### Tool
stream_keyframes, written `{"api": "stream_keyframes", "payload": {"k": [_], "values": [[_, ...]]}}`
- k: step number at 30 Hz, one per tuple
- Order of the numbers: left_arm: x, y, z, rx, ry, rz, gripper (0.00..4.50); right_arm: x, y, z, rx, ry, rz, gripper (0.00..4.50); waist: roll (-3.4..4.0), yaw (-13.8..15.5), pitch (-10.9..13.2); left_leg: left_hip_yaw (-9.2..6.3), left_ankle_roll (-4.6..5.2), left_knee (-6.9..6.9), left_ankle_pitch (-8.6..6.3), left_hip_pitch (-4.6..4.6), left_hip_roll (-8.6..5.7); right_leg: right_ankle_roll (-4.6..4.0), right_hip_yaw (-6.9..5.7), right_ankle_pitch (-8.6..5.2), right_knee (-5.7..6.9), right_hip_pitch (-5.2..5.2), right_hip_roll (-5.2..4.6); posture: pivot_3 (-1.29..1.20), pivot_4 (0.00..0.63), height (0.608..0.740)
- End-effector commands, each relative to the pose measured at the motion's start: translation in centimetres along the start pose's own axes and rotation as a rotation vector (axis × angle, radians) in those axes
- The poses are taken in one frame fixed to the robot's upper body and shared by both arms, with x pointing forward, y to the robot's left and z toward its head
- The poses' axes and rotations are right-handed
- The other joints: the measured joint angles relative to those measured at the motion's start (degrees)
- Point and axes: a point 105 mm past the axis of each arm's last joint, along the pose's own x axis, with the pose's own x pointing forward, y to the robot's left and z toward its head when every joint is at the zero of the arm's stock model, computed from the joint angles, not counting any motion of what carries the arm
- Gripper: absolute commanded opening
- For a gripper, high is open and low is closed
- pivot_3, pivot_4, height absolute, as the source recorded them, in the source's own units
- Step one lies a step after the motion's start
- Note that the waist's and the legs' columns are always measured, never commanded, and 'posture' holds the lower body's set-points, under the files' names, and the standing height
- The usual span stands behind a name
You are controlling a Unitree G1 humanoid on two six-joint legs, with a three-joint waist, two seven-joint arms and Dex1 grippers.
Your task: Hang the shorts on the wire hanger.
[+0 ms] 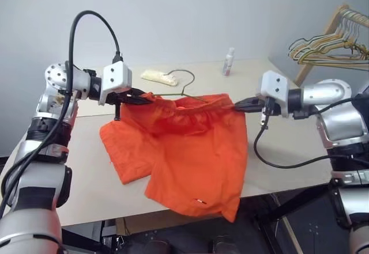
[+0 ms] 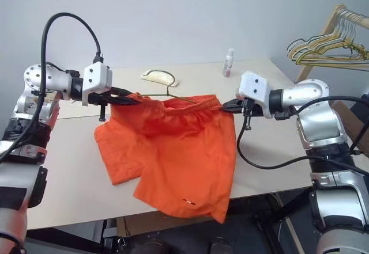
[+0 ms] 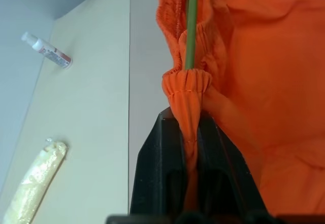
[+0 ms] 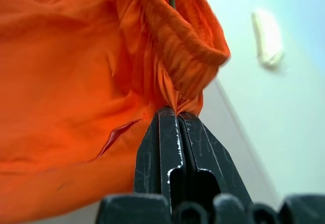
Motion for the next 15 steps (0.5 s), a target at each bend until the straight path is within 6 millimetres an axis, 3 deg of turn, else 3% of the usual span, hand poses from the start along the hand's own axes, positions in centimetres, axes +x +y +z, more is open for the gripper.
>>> {"api": "stream_keyframes", "payload": {"k": [1, 8, 12, 15], "values": [[-0.5, 0.8, 1.0, 0.05, -0.001, 0.05, 0.0, -0.4, -1.6, 2.8, -0.155, -0.046, -0.063, 0.02, 0.0, 0.0, 0.0, 0.0, 0.0, 0.0, 0.0, -0.01, 0.0, 0.0, 0.0, 0.0, 0.0, 0.0, 0.0, 0.19, 0.0, 0.74], [0.1, 1.0, 1.4, 0.022, -0.053, 0.101, 0.0, 0.0, -1.4, 3.6, -0.273, -0.091, -0.045, 0.02, 0.0, 0.0, 0.0, 0.01, -0.01, -0.01, 0.01, -0.01, -0.01, 0.0, 0.0, 0.0, -0.02, -0.01, 0.0, 0.18, 0.0, 0.74], [0.3, 0.6, 1.5, 0.008, -0.075, 0.103, 0.0, 0.5, -1.4, 3.3, -0.281, -0.094, -0.037, 1.02, 0.0, -0.1, 0.0, 0.0, -0.02, -0.01, 0.01, -0.01, 0.01, 0.0, 0.0, 0.0, -0.01, -0.01, 0.0, 0.18, 0.0, 0.74], [0.3, 0.6, 1.9, 0.0, -0.11, 0.126, 0.0, 1.2, -1.5, 2.7, -0.25, -0.083, -0.044, 2.15, 0.0, -0.1, 0.0, 0.0, -0.03, -0.02, 0.02, 0.0, 0.01, -0.01, 0.01, 0.0, -0.01, -0.01, 0.0, 0.19, 0.0, 0.74]]}}
